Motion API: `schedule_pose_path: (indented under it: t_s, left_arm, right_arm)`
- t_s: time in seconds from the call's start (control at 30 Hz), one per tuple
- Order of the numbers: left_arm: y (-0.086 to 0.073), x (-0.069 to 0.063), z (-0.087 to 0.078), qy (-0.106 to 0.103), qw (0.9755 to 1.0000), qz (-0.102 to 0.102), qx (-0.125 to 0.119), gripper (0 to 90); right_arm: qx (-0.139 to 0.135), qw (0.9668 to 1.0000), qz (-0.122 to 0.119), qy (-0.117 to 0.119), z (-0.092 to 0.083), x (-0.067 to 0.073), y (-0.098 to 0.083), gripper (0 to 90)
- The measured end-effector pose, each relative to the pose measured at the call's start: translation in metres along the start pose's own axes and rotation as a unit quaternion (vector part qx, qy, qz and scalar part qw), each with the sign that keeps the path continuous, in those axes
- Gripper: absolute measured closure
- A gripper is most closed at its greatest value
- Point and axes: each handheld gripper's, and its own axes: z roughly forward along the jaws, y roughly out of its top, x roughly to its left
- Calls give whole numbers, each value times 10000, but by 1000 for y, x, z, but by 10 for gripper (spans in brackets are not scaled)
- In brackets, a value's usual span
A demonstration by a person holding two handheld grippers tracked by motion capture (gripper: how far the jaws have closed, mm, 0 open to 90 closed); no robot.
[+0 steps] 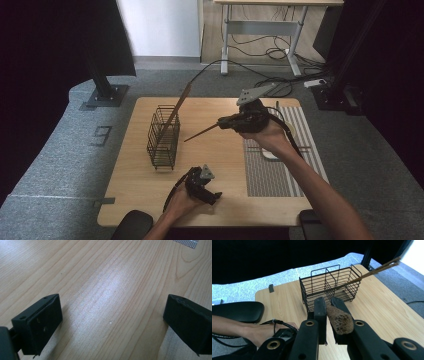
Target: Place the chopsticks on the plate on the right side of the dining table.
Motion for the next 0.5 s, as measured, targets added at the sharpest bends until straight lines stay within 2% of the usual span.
schedule_pose_path:
  t_s: [0.5]
  left_arm:
    - [0,1,0,-5,10000,0,-19,23]
  right_arm:
    - [0,9996,226,-194,-37,-9,-28,821]
